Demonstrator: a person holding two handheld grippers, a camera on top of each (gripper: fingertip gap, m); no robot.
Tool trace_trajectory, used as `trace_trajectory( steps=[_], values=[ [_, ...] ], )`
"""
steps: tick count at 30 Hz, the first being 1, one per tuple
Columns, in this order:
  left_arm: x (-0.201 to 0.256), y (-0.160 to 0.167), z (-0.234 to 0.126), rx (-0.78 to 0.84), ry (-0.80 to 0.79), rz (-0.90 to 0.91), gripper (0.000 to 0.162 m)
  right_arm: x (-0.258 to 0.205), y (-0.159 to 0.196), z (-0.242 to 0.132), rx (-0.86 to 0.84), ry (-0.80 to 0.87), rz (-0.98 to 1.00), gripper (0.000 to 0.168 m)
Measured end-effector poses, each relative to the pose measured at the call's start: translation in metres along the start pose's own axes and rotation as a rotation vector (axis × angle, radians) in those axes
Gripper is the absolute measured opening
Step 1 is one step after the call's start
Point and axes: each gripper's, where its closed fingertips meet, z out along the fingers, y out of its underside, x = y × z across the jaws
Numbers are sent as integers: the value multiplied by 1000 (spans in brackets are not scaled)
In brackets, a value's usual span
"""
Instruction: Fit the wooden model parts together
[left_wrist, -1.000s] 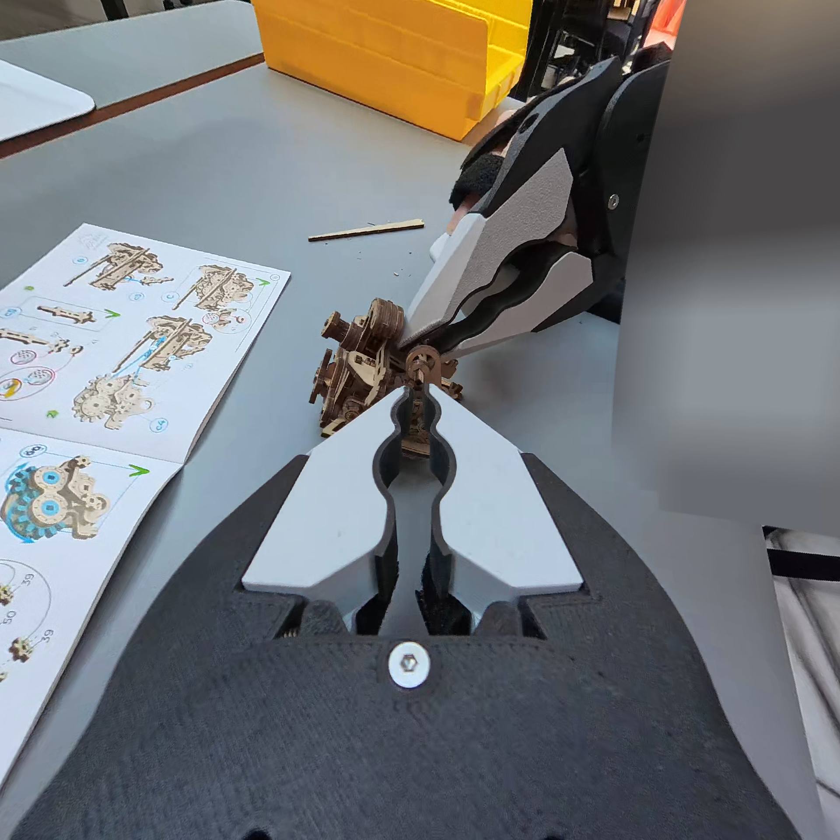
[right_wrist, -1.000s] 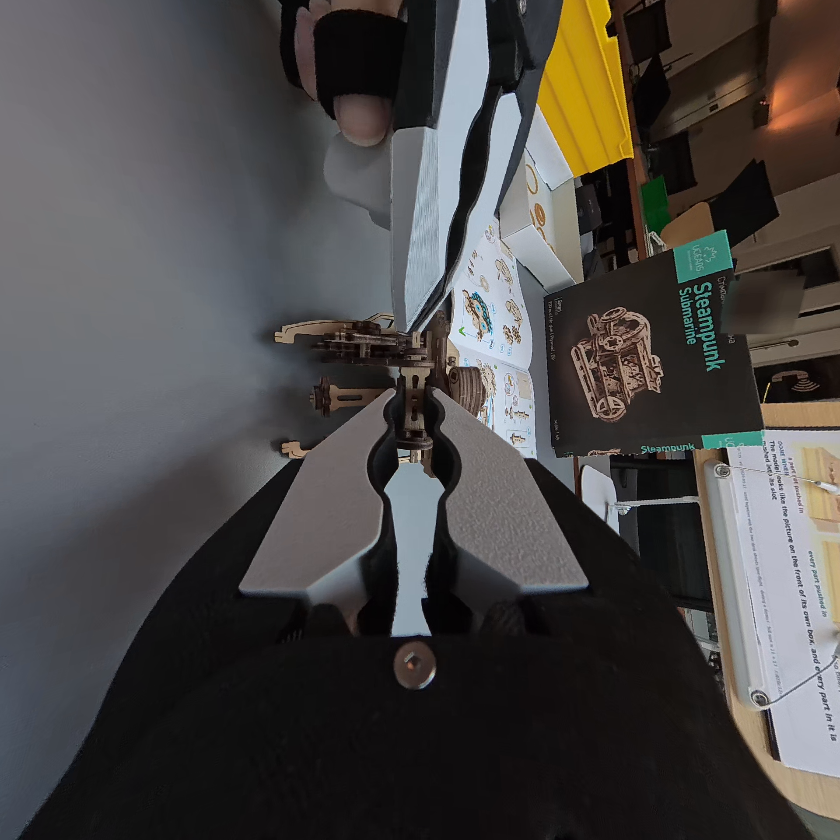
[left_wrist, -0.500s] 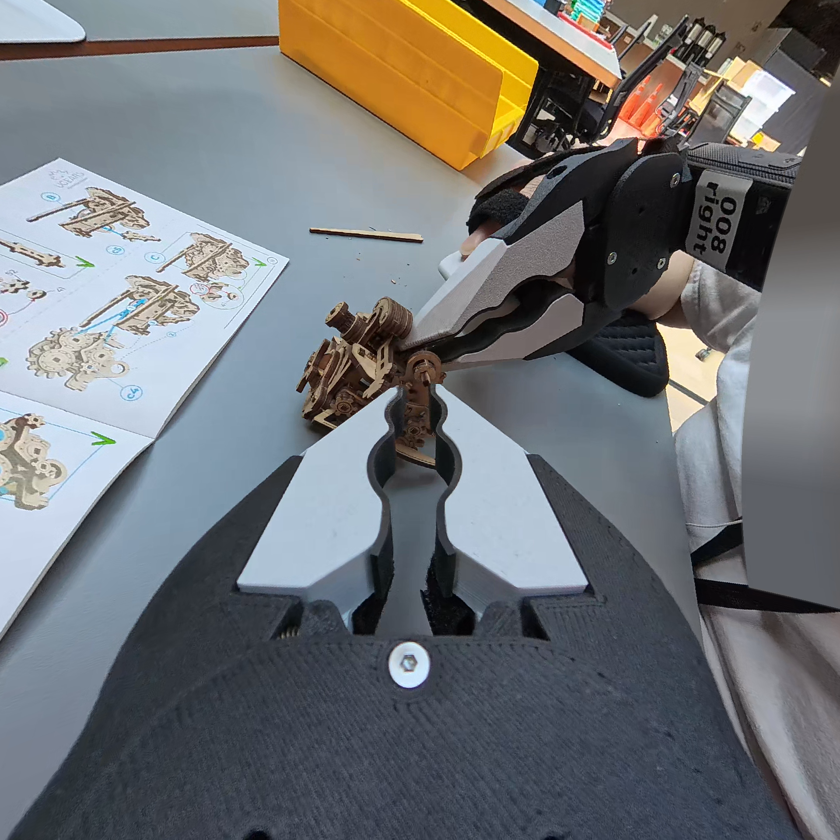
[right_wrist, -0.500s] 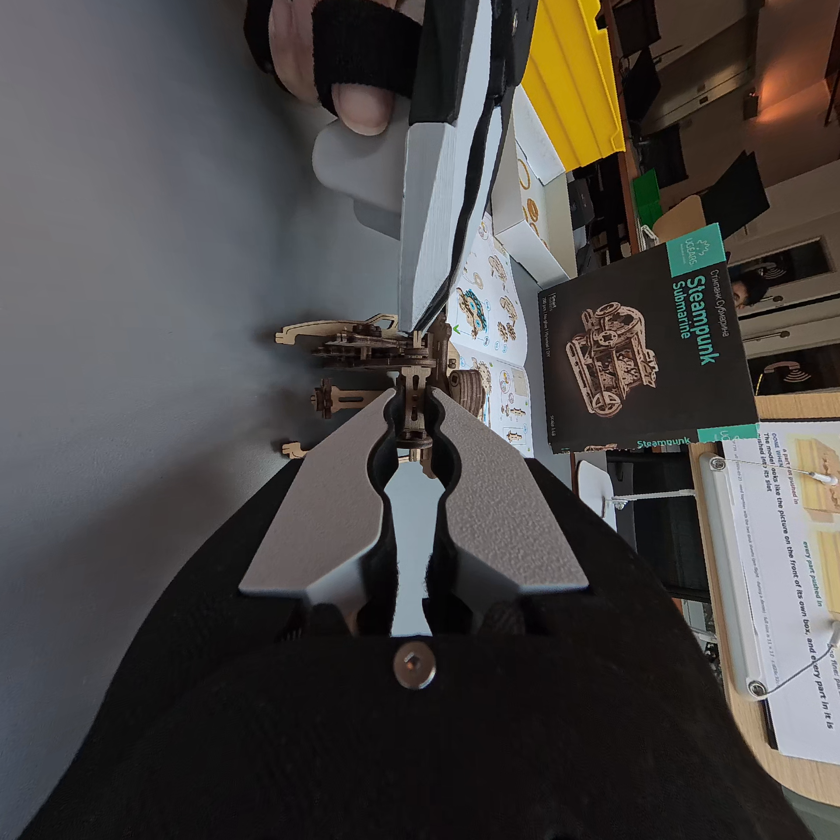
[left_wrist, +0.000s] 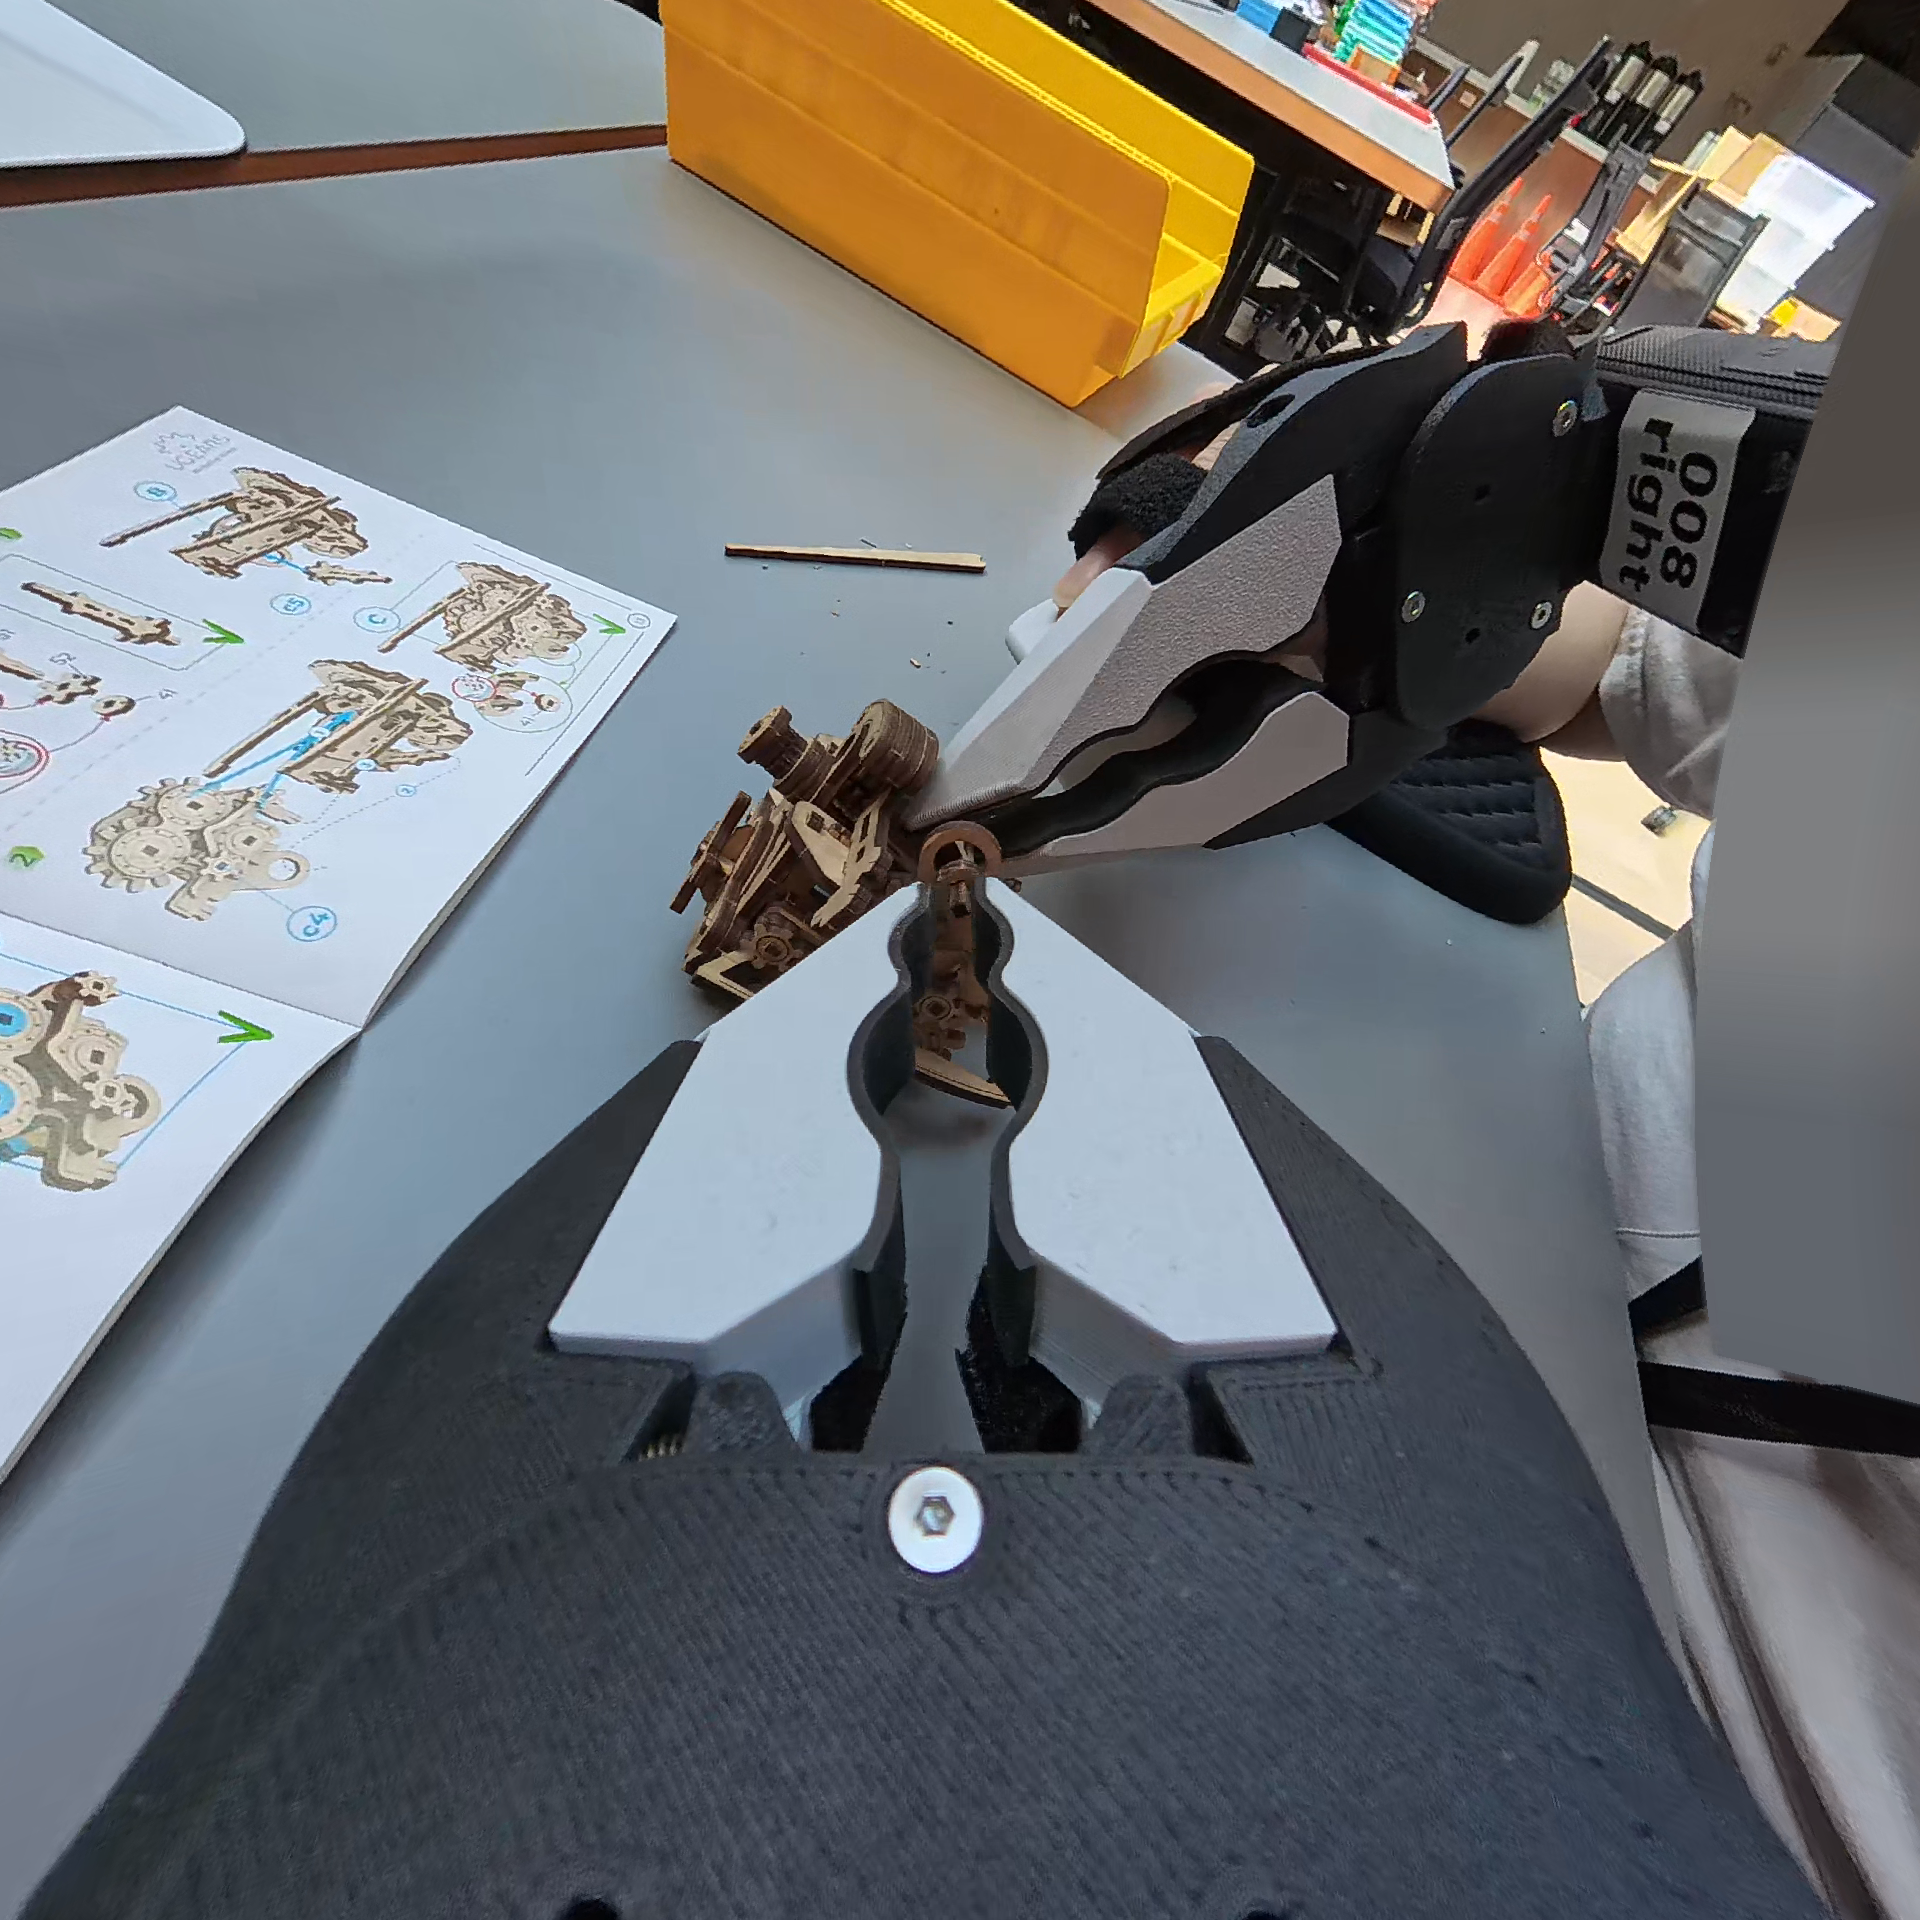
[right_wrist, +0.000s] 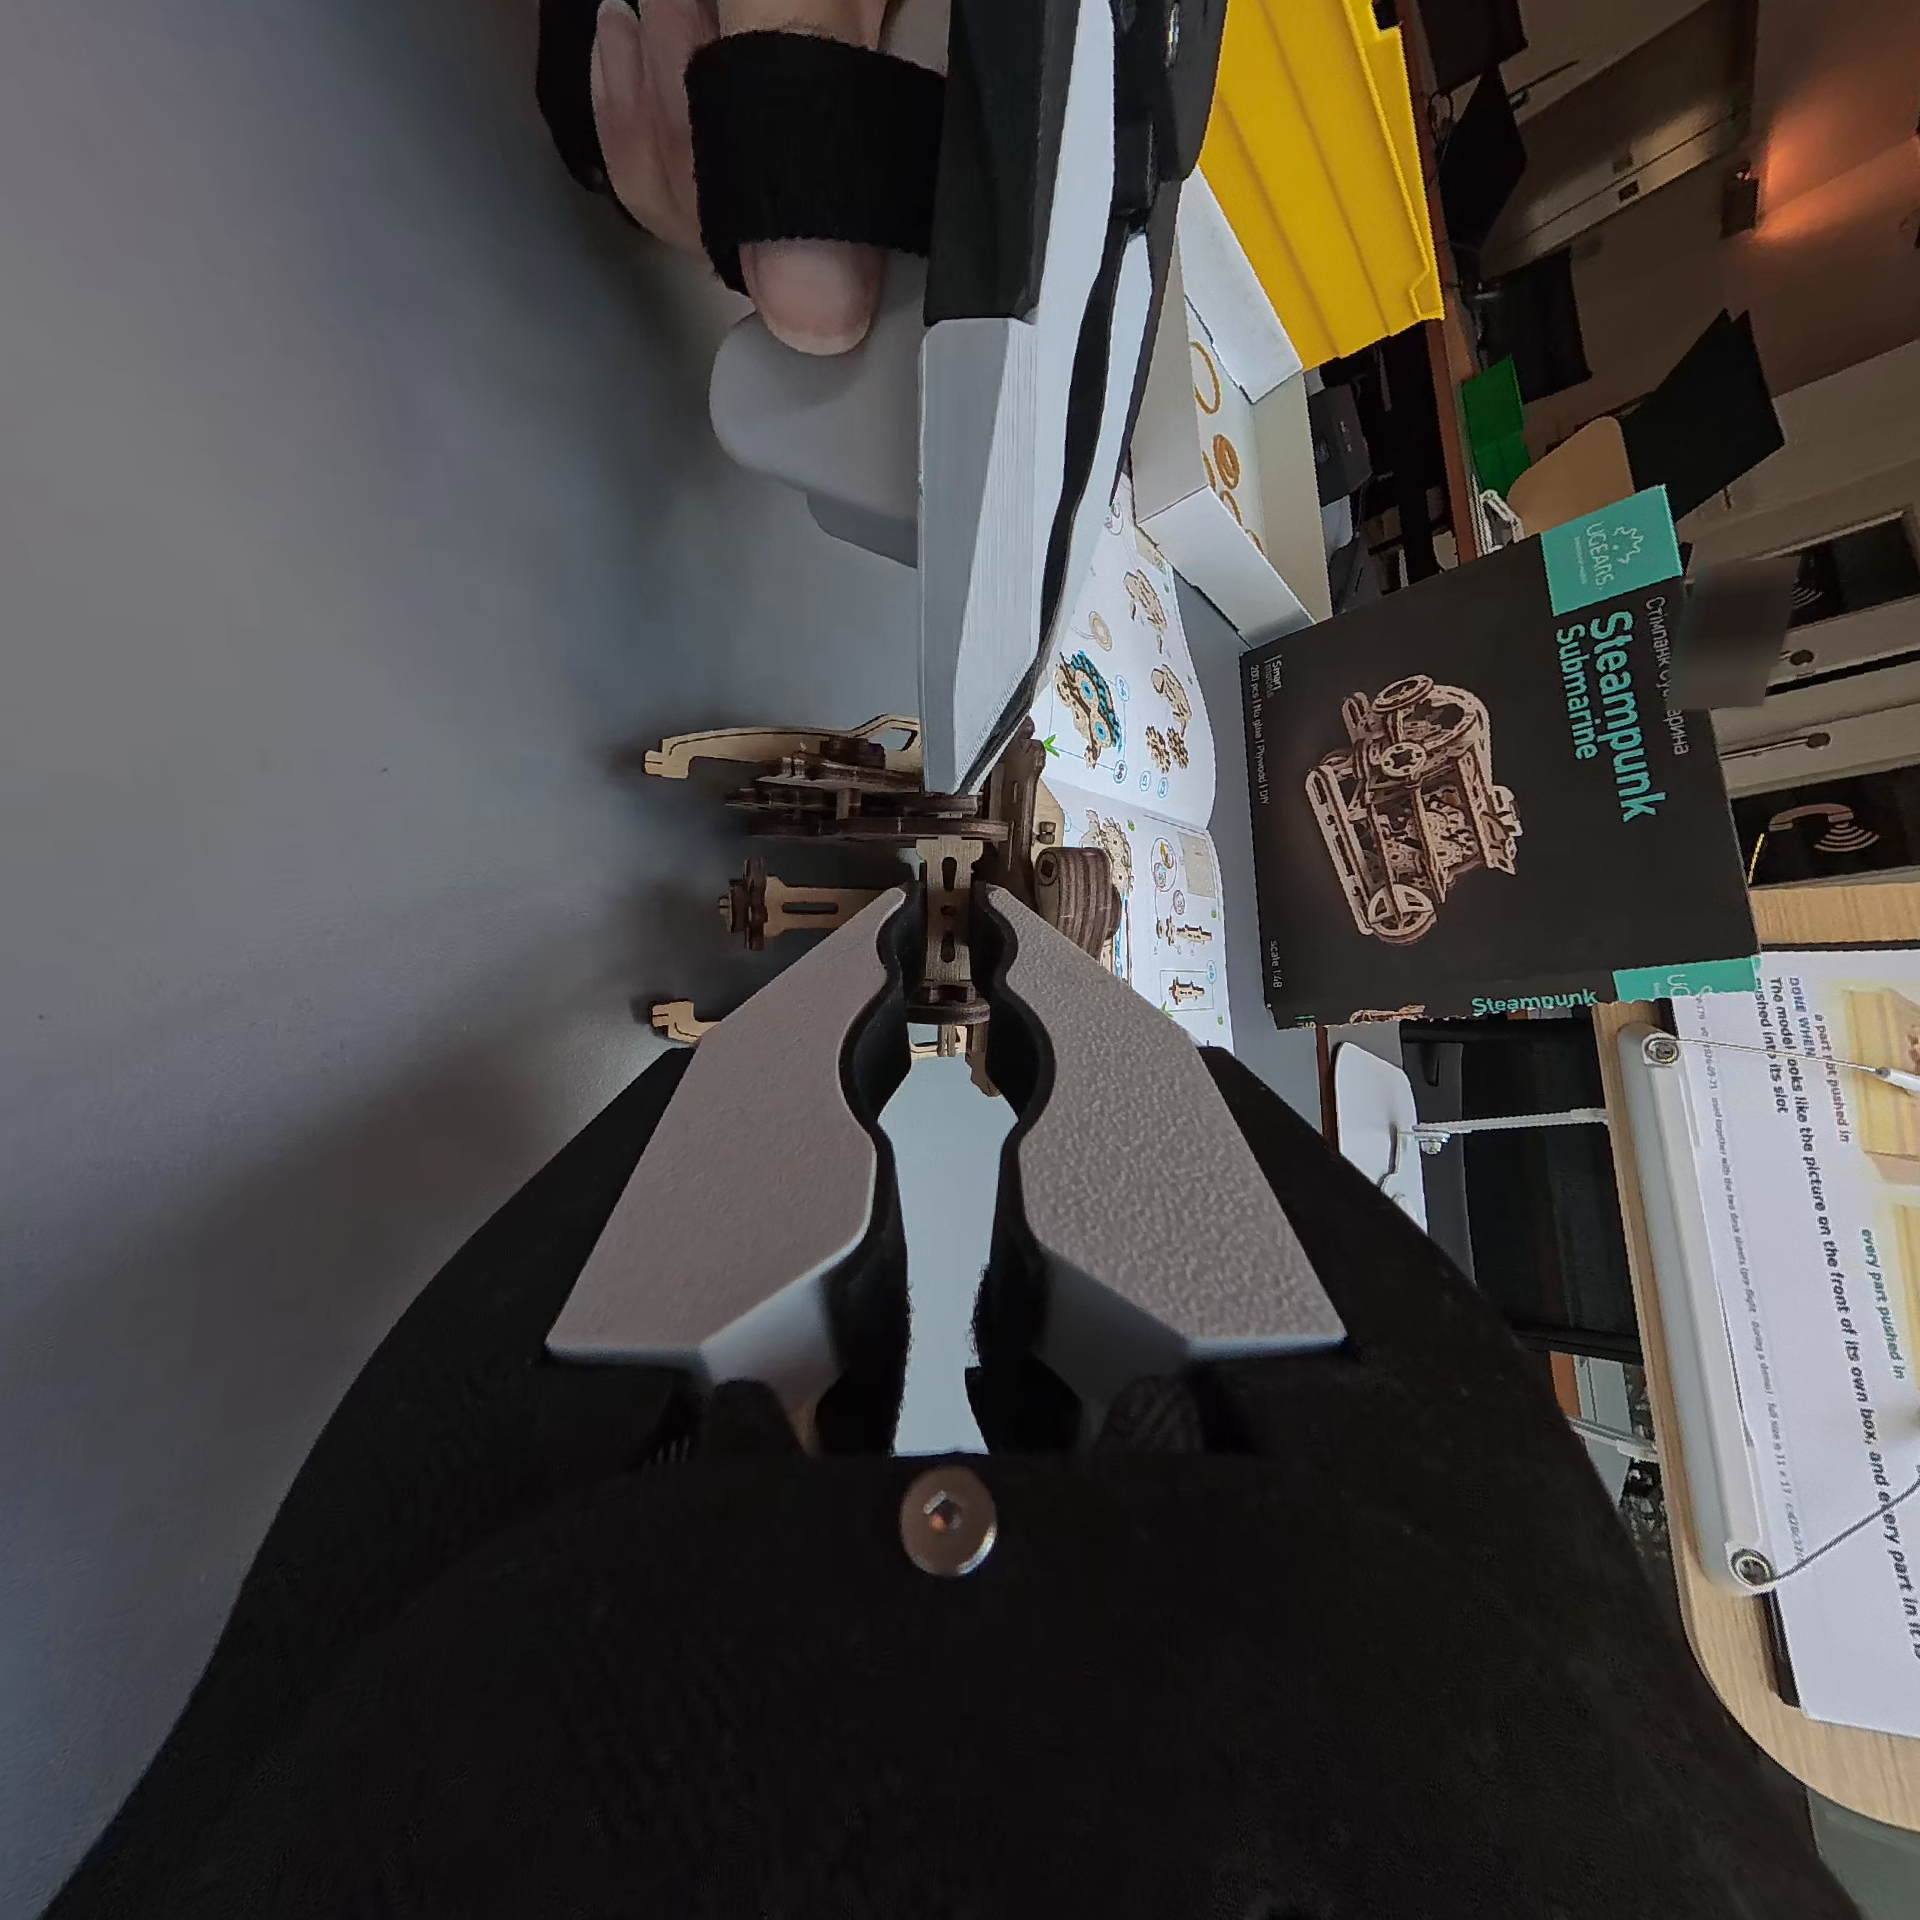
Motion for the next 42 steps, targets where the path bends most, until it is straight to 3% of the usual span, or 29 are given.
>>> trace_trajectory(
  steps=[9,42],
  values=[
    [2,-2,1,42,31,-34,1,0,-4,-3,31,-8,37,4],
    [2,0,4,-27,-91,110,0,-3,-9,-3,-18,10,14,0]
  ],
)
